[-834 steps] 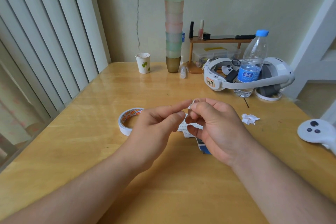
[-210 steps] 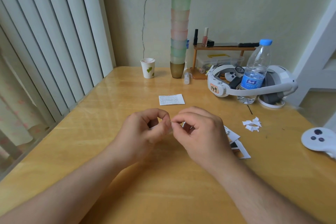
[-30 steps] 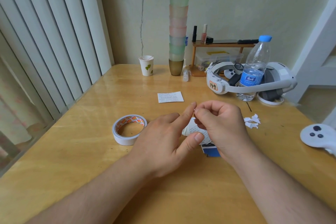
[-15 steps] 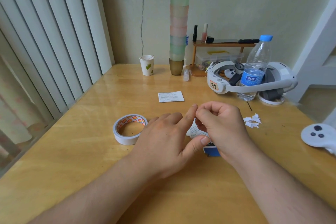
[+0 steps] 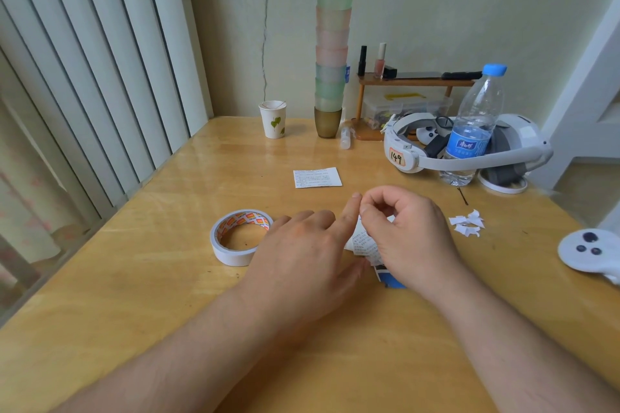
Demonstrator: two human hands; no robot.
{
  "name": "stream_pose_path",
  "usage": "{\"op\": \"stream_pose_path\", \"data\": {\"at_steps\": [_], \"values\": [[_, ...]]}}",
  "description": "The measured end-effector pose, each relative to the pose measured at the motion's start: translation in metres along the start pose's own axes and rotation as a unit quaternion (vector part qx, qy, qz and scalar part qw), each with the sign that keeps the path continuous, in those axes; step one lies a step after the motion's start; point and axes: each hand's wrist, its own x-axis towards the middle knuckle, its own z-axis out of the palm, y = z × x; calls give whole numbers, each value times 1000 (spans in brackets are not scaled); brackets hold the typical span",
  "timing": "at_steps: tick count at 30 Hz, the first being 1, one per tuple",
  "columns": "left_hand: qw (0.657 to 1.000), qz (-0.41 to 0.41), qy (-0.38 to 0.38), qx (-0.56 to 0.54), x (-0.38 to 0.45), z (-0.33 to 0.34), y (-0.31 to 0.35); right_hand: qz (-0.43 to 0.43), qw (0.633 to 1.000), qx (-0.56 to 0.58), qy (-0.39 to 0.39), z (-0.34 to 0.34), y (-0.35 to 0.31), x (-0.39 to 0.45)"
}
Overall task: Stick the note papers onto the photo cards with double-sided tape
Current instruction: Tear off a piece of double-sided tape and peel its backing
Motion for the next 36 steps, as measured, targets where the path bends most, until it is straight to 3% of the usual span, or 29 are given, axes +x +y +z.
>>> {"op": "stream_pose_path", "data": {"at_steps": [3,6,9,12,27,29,32,34,36], "values": [[997,-22,-22,-75,-1,0,2,36,996,76,-12,2,-1,1],[972,-54,-58,-223,-2,1,5,63,987,148,-13,3,-4,0],[901,-94,-88,-415,-2,2,9,75,979,189,-6,3,-6,0],[835,-116,-92,-531,-1,2,12,73,973,217,0,4,-5,1],[612,-176,-95,-765,3,-9,11,43,960,277,-26,0,-10,1],[619,-178,-97,-759,3,-10,10,40,959,281,-27,0,-9,1],[669,-165,-96,-718,2,-8,8,38,961,272,-28,0,-7,1],[753,-150,-82,-635,0,-5,7,37,966,257,-22,1,-5,2],[886,-117,-45,-447,-2,-2,4,4,982,190,-14,0,-3,1]]}}
